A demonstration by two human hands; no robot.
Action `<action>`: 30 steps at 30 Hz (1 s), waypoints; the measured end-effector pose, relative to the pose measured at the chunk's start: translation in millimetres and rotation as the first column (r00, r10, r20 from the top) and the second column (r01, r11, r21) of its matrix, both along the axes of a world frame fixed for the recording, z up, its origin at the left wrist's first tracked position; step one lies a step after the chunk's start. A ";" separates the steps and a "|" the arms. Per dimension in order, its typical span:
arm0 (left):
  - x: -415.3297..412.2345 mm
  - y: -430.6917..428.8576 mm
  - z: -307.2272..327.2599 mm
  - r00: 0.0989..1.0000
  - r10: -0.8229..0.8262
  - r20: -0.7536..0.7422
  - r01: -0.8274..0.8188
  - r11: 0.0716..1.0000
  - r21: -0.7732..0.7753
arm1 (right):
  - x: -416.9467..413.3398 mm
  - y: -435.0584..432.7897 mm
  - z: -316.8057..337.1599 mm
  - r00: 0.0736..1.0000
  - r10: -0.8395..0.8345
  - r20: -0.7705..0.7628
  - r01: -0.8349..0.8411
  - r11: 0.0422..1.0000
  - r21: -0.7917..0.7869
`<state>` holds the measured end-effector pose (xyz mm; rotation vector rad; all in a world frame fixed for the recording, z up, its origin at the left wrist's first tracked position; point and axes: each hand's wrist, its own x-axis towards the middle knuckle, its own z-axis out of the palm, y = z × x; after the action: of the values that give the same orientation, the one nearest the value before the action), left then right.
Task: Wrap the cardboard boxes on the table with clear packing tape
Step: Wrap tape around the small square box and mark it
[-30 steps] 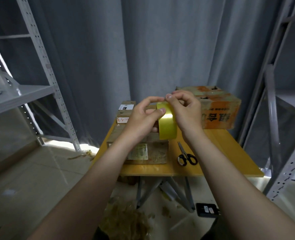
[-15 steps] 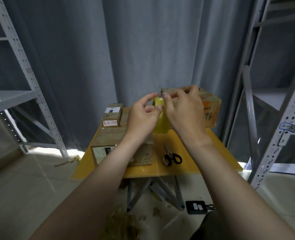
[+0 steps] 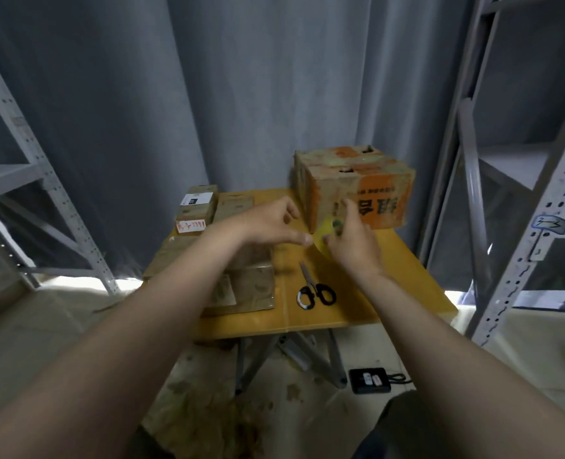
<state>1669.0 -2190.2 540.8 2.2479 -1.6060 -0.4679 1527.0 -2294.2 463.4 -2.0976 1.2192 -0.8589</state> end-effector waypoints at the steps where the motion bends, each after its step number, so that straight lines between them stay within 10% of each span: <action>1: 8.6 3.0 4.3 0.997 -0.024 0.068 0.014 0.989 0.149 | 1.9 -2.5 -12.7 0.992 -0.006 -0.125 -0.004 0.997 -0.075; 7: 56.8 30.6 9.9 0.979 -0.081 0.187 -0.037 0.832 0.554 | 13.9 -12.6 -40.2 0.920 0.010 -0.391 -0.072 0.987 -0.143; 15: 93.2 53.7 -7.9 0.969 0.248 -0.015 -0.247 0.968 0.033 | 48.7 34.3 6.0 0.953 0.155 0.261 -0.110 0.978 -0.179; 20: 94.5 61.4 -6.9 0.835 0.413 -0.364 -0.527 0.791 -0.310 | 87.1 56.3 26.1 0.908 0.202 0.368 -0.228 0.973 0.029; 30: 64.5 34.4 -44.3 0.618 0.555 -0.557 -0.783 0.497 -0.374 | 166.6 80.6 43.0 0.892 -0.031 0.450 -0.106 0.956 0.275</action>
<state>1733.5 -2155.9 496.5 1.9106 -0.4343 -0.1054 1693.6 -2213.6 506.3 -1.5642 0.9795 -1.0084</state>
